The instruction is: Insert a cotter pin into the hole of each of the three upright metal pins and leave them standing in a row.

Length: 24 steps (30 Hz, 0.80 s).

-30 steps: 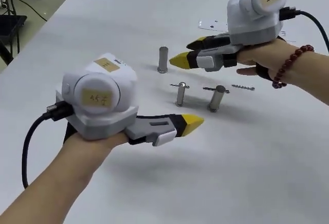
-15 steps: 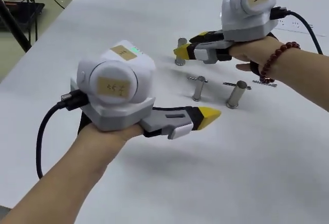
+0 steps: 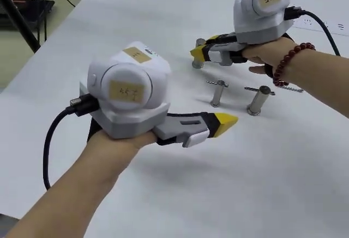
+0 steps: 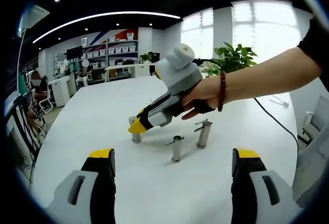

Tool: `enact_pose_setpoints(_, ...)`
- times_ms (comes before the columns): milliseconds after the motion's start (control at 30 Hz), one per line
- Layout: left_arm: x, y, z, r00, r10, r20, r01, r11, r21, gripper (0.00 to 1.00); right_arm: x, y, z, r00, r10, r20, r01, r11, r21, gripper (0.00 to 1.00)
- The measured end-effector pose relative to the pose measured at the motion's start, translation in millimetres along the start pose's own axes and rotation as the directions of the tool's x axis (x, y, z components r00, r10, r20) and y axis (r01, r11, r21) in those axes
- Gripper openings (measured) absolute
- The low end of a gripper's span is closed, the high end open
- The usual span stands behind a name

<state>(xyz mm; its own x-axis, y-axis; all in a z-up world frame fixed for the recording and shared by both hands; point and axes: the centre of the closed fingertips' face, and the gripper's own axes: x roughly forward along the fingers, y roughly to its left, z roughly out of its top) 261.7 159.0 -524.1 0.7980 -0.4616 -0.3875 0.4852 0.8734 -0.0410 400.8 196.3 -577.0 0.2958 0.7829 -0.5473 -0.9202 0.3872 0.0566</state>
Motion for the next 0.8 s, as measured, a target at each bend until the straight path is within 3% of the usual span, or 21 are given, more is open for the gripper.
enact_pose_setpoints(500, -1.6, -1.3, 1.9, 1.0, 0.0, 0.008, 0.0, 1.0, -0.007, 0.93, -3.5, 6.8, 1.5, 0.9997, 0.007, -0.024, -0.008, 0.999, -0.051, 0.08)
enact_pose_setpoints(800, 1.3, -2.5, -5.9, 0.9999, -0.002, -0.017, 0.002, 1.0, -0.001, 0.93, -16.9, 2.1, -1.7, 0.9991, -0.019, -0.037, 0.016, 0.997, -0.075, 0.08)
